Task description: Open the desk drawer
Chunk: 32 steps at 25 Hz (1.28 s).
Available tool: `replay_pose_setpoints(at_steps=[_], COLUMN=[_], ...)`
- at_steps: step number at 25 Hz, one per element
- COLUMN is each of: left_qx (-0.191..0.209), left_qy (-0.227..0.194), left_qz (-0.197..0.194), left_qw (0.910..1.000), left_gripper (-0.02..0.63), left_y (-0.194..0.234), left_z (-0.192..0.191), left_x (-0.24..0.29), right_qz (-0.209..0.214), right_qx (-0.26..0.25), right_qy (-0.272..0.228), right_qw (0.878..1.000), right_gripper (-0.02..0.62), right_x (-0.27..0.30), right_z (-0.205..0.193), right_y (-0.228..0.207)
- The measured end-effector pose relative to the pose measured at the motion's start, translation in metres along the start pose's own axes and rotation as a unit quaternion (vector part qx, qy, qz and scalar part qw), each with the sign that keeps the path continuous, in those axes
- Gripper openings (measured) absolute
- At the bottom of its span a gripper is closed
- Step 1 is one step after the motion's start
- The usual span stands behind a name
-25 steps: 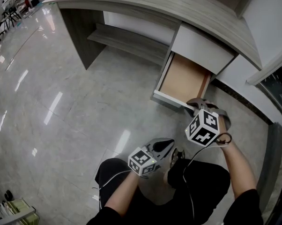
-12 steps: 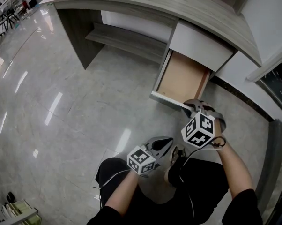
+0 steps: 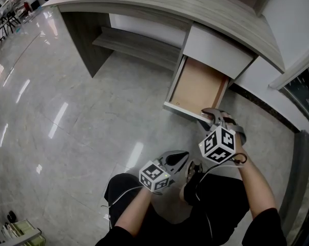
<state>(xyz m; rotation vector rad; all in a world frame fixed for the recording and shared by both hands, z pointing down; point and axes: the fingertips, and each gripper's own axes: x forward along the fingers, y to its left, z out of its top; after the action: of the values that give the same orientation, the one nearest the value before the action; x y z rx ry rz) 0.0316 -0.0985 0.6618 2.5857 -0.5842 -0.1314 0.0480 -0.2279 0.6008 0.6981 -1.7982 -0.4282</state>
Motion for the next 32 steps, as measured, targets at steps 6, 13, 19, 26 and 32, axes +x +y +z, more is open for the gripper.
replay_pose_setpoints(at_steps=[6,13,19,26,32], left_qx=[-0.007,-0.005,-0.007,-0.007,-0.001], left_qy=[0.0,0.002,0.0,0.002,0.001], left_qz=[-0.001,-0.002,-0.001,-0.004,0.001], left_qw=[1.0,1.0,1.0,1.0,1.0], left_gripper=[0.003,0.003,0.003,0.003,0.003], left_y=[0.003,0.001,0.005,0.003,0.004], left_z=[-0.001,-0.003,-0.002,-0.004,-0.001], left_x=[0.002,0.003,0.004,0.006,0.004], right_qz=[0.011,0.01,0.014,0.009,-0.015], right_qx=[-0.002,-0.006,0.001,0.014,0.042], right_qy=[-0.002,-0.008,-0.011,-0.027,-0.058], right_qw=[1.0,1.0,1.0,0.999,0.997], right_gripper=[0.126,0.126,0.129,0.13,0.116], right_x=[0.003,0.002,0.003,-0.011,-0.035], right_z=[-0.002,-0.003,-0.005,-0.005,0.007], right_y=[0.009,0.01,0.012,0.011,0.004])
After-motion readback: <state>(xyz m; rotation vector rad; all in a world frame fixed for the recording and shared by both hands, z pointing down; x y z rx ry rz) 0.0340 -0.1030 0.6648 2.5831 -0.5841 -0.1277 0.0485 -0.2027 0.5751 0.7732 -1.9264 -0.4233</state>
